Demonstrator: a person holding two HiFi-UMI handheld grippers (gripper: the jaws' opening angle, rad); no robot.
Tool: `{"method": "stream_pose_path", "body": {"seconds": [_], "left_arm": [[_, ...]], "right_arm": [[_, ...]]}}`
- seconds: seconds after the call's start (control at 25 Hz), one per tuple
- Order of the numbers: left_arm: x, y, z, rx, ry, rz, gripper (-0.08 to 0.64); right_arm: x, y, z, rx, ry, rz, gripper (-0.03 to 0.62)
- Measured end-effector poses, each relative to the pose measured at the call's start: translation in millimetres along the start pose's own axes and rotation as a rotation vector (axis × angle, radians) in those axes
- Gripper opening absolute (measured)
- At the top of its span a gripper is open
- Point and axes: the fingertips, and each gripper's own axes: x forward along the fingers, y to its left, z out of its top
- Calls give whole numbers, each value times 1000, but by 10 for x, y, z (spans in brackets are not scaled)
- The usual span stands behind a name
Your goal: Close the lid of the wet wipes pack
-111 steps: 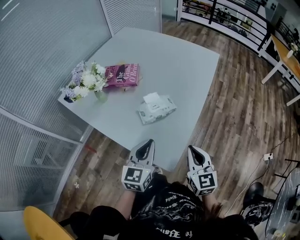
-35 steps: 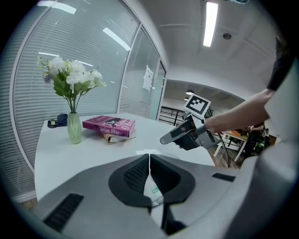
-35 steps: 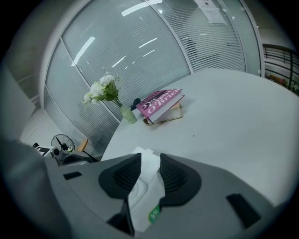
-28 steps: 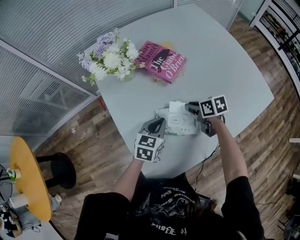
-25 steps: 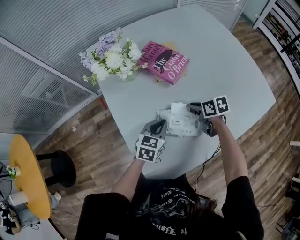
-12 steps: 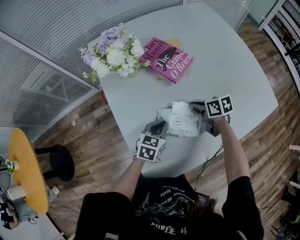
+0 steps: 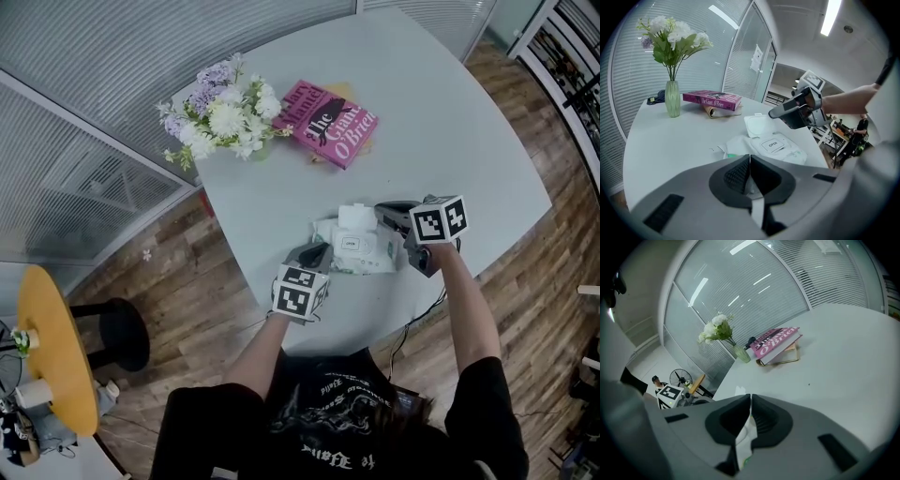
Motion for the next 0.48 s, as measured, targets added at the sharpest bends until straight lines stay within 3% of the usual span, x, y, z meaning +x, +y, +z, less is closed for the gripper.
{"method": "stream_pose_path", "body": {"seconds": [0.48], "left_arm": [[-19, 2, -5, -34, 0, 17, 8]], "right_arm": [[-166, 401, -124, -206, -7, -6, 25]]}}
